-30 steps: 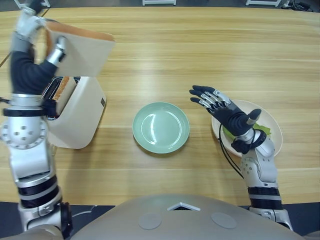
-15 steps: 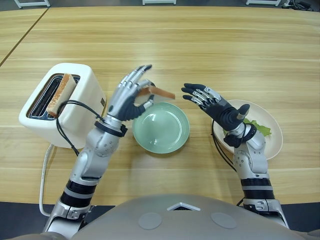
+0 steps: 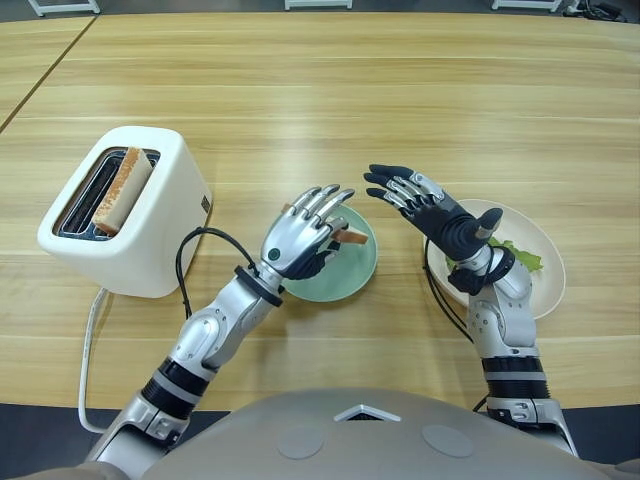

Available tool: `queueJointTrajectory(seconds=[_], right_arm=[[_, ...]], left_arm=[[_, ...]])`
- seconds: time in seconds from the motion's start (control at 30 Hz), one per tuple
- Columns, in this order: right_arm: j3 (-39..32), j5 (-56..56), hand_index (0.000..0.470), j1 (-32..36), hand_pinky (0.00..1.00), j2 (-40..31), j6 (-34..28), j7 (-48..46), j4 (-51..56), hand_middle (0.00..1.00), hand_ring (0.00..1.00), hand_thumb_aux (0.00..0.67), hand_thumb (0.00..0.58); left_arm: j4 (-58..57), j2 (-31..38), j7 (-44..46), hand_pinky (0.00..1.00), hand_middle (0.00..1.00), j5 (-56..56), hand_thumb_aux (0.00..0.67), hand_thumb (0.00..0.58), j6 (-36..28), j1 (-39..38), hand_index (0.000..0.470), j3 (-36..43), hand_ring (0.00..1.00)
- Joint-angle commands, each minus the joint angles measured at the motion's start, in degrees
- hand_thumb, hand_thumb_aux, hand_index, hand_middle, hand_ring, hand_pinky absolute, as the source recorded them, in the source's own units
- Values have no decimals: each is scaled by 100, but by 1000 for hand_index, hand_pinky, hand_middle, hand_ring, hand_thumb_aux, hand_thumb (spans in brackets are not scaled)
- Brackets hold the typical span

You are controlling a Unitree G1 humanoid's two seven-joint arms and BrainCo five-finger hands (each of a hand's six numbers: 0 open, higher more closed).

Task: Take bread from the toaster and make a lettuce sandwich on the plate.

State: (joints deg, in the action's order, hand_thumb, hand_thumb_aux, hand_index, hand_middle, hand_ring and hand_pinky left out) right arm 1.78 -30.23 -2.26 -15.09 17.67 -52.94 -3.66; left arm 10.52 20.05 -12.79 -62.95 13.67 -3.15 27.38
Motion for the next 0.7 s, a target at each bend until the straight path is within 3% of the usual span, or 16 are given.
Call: queueJointTrajectory(seconds=[0.03, 0.07, 0.1, 0.13, 0.17, 0.3, 0.4, 0.5, 0.57, 0.63, 0.7], right_arm=[[-21, 7, 0, 4, 0, -19, -51, -3, -63, 0, 0, 0, 0], [-17, 1, 0, 5, 0, -26, -55, -7, -67, 0, 0, 0, 0], [-11, -1, 0, 7, 0, -30, -55, -7, -67, 0, 0, 0, 0], [-1, -4, 0, 10, 0, -35, -56, -1, -69, 0, 0, 0, 0], [33, -16, 0, 30, 0, -49, -60, 12, -63, 0, 0, 0, 0], [361, 620, 0, 275, 0, -331, 74, 520, 8, 0, 0, 0, 0], [935, 1402, 0, 431, 0, -1114, 206, 885, -147, 0, 0, 0, 0], [1457, 3452, 0, 214, 0, -2266, 1528, 1364, 277, 0, 0, 0, 0], [1614, 5177, 0, 46, 0, -3150, 2223, 2277, 937, 0, 0, 0, 0], [1250, 7028, 0, 25, 0, -4011, 2343, 3667, 1634, 0, 0, 0, 0], [740, 8075, 0, 103, 0, -4495, 2257, 4565, 2135, 0, 0, 0, 0]], left_arm=[[215, 40, 151, 0, 0, -120, 670, 580, -208, -264, 470, 20, 0], [280, 32, 186, 0, 0, -135, 570, 567, -263, -320, 400, 3, 0], [375, 39, 230, 0, 0, -113, 313, 415, -301, -404, 219, -22, 0], [471, 45, 268, 0, 0, -93, 118, 187, -340, -489, 83, -44, 0], [616, 44, 307, 0, 0, -92, 0, 0, -396, -616, 0, -61, 0], [1044, -24, 446, 0, 0, -173, 0, 0, -569, -934, 0, -49, 0], [1408, -47, 579, 0, 0, -216, 0, 0, -698, -1168, 0, -98, 0], [1876, -45, 723, 0, 0, -91, 0, 0, -829, -1523, 0, -264, 0], [2258, -126, 803, 0, 0, 344, 0, 0, -902, -1854, 0, -454, 0], [2503, -317, 870, 0, 0, 1199, 0, 0, -923, -2152, 0, -644, 0], [2574, -470, 911, 0, 0, 1845, 0, 0, -947, -2340, 0, -774, 0]])
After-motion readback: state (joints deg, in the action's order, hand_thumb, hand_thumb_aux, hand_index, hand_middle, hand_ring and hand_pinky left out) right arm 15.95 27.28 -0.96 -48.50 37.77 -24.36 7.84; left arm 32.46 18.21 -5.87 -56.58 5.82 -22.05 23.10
